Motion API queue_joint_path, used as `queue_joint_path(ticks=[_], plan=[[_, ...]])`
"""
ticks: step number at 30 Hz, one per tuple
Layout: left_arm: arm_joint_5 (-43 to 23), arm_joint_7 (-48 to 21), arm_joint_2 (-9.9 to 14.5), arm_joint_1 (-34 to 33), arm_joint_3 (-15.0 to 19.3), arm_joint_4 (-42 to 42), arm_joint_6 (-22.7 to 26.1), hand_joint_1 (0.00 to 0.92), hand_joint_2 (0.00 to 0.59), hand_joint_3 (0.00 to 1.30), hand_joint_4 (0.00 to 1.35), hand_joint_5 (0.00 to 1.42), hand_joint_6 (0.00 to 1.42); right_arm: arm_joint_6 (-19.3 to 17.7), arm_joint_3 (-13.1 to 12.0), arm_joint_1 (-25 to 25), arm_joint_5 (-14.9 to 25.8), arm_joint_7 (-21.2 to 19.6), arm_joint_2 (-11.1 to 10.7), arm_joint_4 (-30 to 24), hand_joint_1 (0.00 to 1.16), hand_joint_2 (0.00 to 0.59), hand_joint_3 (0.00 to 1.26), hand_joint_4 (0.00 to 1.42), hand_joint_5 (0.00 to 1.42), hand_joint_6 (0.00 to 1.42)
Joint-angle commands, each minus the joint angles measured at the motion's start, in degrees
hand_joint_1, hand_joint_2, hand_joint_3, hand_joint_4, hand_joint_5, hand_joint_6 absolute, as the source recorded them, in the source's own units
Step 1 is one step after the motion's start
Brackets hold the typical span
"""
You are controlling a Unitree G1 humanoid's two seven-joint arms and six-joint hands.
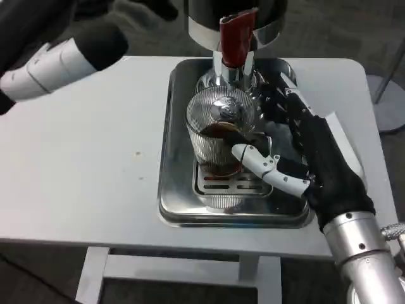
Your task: Grasp the cup under the faucet to collect the drink, then remove the cup.
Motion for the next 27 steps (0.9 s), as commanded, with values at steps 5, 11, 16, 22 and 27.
queue_joint_path(ticks=[5, 11, 16, 22, 27], plan=[[0.67, 2.62, 0.02, 12.46, 5.97, -2.51, -0.22, 0.000, 0.073, 0.29, 0.31, 0.40, 0.50, 1.09, -0.50, 1.62, 0.69, 0.78, -0.19, -2.33, 0.74, 0.234, 0.02, 0.11, 0.18, 0.32], [0.87, 5.05, -1.73, 20.99, 9.51, -4.08, -0.70, 0.000, 0.085, 0.29, 0.33, 0.42, 0.50, 1.27, -0.54, 1.98, 1.08, 1.27, -0.27, -2.31, 0.75, 0.222, 0.00, 0.10, 0.18, 0.33], [1.46, 6.55, -3.28, 27.75, 12.33, -3.97, -1.44, 0.000, 0.088, 0.30, 0.33, 0.42, 0.50, 1.38, -0.27, 2.21, 1.24, 1.47, -0.27, -1.92, 0.76, 0.216, 0.00, 0.10, 0.18, 0.34], [3.32, 7.82, -4.15, 31.55, 12.24, -1.97, -2.28, 0.000, 0.090, 0.30, 0.33, 0.42, 0.50, 0.92, 0.20, 2.54, 1.34, 1.29, 0.00, -1.32, 0.76, 0.213, 0.00, 0.10, 0.18, 0.34], [4.52, 8.46, -4.52, 32.71, 10.64, -0.52, -2.63, 0.000, 0.090, 0.30, 0.33, 0.42, 0.51, 0.88, 0.60, 2.69, 1.23, 1.00, 0.29, -0.95, 0.76, 0.213, 0.00, 0.10, 0.18, 0.34]])
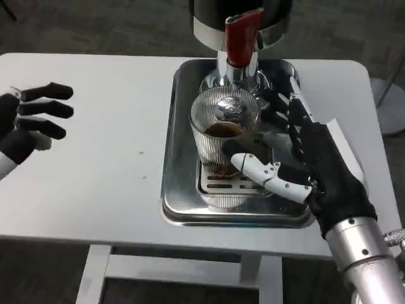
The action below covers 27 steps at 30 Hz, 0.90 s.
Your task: Grasp the cup under the faucet to collect the drink, then remove the cup.
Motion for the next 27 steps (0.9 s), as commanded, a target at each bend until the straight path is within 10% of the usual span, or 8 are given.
queue_joint_path(ticks=[1, 27], plan=[[1.50, 0.77, -0.99, 2.18, -1.23, 1.30, -1.06, 0.000, 0.091, 0.30, 0.33, 0.42, 0.50, -0.35, 0.51, 1.18, 0.32, -0.25, 0.39, 0.69, 0.76, 0.212, 0.00, 0.10, 0.18, 0.34], [1.36, 1.00, -0.78, 10.67, -0.76, -2.14, 1.72, 0.000, 0.100, 0.32, 0.33, 0.40, 0.44, -9.00, 1.68, -3.20, 1.04, -4.65, 3.05, 11.95, 0.75, 0.217, 0.02, 0.07, 0.05, 0.17]])
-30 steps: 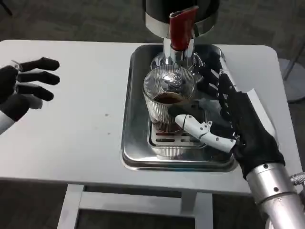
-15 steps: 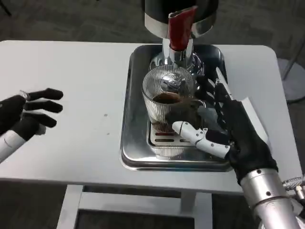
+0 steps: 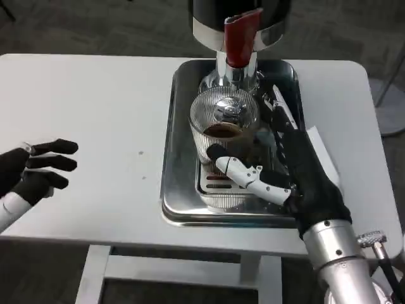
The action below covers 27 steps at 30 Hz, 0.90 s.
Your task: Grasp the cup under the faucet to collect the drink, then remove the cup.
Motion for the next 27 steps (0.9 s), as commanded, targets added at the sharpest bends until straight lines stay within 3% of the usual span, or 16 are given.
queue_joint_path(ticks=[1, 27], plan=[[-0.09, -0.19, 0.49, 2.11, 1.12, -0.97, 1.12, 0.000, 0.100, 0.32, 0.33, 0.40, 0.44, -2.10, 0.05, -0.89, 0.93, -0.24, 0.53, 1.87, 0.74, 0.217, 0.01, 0.07, 0.04, 0.15], [-0.24, -2.25, 1.14, 6.43, 1.71, -0.04, 1.57, 0.000, 0.106, 0.33, 0.33, 0.40, 0.42, -3.33, 1.14, -4.88, -0.18, -4.29, 3.37, 8.73, 0.72, 0.217, 0.00, 0.01, 0.00, 0.13]])
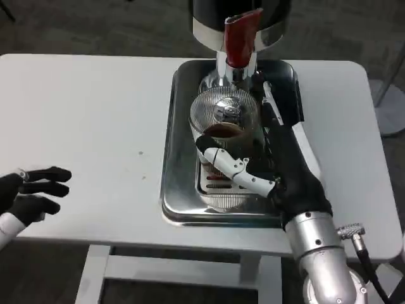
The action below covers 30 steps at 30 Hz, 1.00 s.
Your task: Grasp the cup under the faucet to collect the drink, then remove the cup.
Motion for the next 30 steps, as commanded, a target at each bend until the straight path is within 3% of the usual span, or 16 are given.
queue_joint_path(ticks=[1, 23, 30], plan=[[-0.06, -1.00, 0.83, 1.53, 0.56, 0.13, 0.70, 0.000, 0.107, 0.33, 0.33, 0.40, 0.42, -1.78, 0.53, -0.51, -0.18, -1.18, 1.06, 1.35, 0.72, 0.217, 0.00, 0.01, 0.00, 0.13], [-0.31, -1.63, 1.42, 4.03, 1.09, -0.47, 1.52, 0.000, 0.113, 0.35, 0.36, 0.40, 0.41, -2.45, 2.84, -1.36, -3.49, -4.98, 1.61, 4.85, 0.75, 0.208, 0.00, 0.16, 0.22, 0.31], [-0.37, -1.98, 1.61, 4.39, 1.41, -0.12, 1.48, 0.000, 0.113, 0.36, 0.36, 0.41, 0.41, -2.51, 3.64, -0.83, -5.40, -6.60, 1.76, 5.06, 0.77, 0.207, 0.06, 0.24, 0.33, 0.42]])
